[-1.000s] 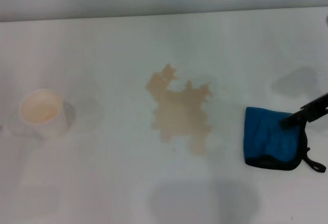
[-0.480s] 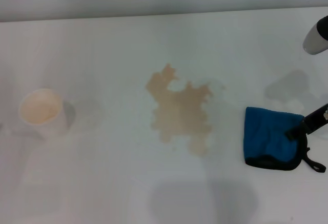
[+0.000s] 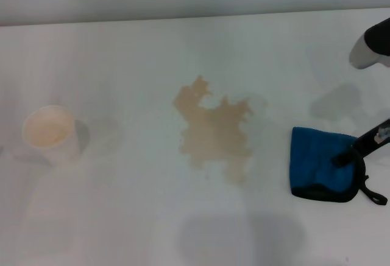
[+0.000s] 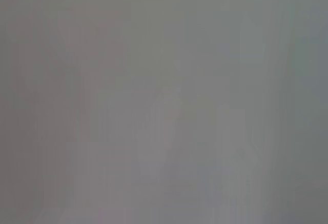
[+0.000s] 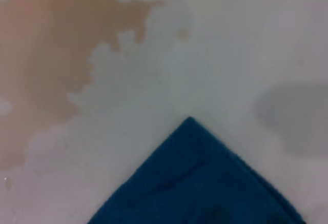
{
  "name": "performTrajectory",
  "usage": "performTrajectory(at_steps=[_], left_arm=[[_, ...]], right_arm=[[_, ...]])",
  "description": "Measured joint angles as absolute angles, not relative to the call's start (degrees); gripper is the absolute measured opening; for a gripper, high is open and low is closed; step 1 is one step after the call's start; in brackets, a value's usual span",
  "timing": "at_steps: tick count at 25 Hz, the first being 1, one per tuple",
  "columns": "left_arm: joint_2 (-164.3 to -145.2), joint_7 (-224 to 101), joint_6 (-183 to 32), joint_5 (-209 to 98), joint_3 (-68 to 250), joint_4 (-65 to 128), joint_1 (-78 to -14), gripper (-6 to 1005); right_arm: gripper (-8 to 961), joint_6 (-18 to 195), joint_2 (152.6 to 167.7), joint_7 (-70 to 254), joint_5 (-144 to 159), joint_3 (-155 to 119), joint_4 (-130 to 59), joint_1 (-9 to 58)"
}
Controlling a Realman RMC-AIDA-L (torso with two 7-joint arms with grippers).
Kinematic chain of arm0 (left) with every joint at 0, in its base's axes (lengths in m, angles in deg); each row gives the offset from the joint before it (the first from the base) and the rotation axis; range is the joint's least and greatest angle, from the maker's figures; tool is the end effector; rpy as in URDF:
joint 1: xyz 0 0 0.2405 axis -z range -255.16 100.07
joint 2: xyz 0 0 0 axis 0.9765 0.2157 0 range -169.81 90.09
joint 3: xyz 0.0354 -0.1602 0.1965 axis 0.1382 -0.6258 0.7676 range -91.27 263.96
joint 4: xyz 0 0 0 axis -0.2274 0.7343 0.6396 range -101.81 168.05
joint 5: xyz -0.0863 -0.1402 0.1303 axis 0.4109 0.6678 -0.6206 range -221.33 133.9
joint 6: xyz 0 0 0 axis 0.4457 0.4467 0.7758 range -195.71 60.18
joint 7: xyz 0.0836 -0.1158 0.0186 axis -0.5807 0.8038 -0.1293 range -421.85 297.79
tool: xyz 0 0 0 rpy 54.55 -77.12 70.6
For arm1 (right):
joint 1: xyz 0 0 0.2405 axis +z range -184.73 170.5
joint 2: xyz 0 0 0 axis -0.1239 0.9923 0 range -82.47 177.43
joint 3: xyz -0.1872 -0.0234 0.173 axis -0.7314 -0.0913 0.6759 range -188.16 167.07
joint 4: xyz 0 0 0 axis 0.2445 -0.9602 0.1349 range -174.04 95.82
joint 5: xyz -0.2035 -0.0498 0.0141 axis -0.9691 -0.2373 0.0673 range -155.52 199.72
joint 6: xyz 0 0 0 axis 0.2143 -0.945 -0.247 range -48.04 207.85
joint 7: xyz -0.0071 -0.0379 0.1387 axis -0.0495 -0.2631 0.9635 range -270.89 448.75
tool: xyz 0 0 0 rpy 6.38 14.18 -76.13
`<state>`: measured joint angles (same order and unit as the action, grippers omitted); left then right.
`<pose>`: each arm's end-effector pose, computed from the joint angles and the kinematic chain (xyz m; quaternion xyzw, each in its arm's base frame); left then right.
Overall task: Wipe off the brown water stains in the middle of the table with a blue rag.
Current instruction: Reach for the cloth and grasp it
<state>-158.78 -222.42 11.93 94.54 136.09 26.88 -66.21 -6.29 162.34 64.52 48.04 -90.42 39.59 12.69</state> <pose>-0.3853 0.2412 0.0199 -0.6902 -0.2332 -0.2950 0.6182 0.2850 0.3131 0.0357 -0.8158 0.4754 -0.2244 0.2413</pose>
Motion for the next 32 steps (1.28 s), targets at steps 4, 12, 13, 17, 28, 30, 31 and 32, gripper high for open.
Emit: performTrajectory(at_steps=[4,12,13,17,28,30,31,32], left_arm=[[-158.78,-222.4,12.0,94.5,136.1,26.9,-66.2,892],[-158.79,-222.4,11.9,94.5,136.1,26.9,-66.0,893],[-158.81,-222.4,11.9,94.5,136.1,26.9,-65.9,893],[-158.85,-222.4,11.9,94.5,136.1,26.9,-65.7,893],[-158.77,-222.4,11.8,96.5,136.1,26.9,-65.1,893],[-158.77,-222.4,11.8,96.6,136.1,26.9,-65.0,893],[-158.77,-222.4,11.8,96.6,136.1,27.0,-65.0,893],[-158.77,-222.4,11.7,96.6,136.1,27.0,-65.0,893]], right_arm=[[725,-5.6,162.35,64.5,47.6,-91.6,38.5,13.5],[718,-5.1,162.35,64.1,47.5,-92.4,38.0,13.9],[717,-5.1,162.35,64.0,47.5,-92.7,38.0,14.0],[687,-5.3,162.35,63.8,46.8,-93.5,37.5,14.6],[484,-6.3,162.35,63.7,45.0,-94.1,36.5,16.3],[484,-6.5,162.35,63.8,44.2,-94.4,36.4,16.7],[484,-6.6,162.37,63.9,43.7,-94.5,36.1,16.9],[484,-6.6,162.39,64.0,43.3,-94.7,35.8,17.1]])
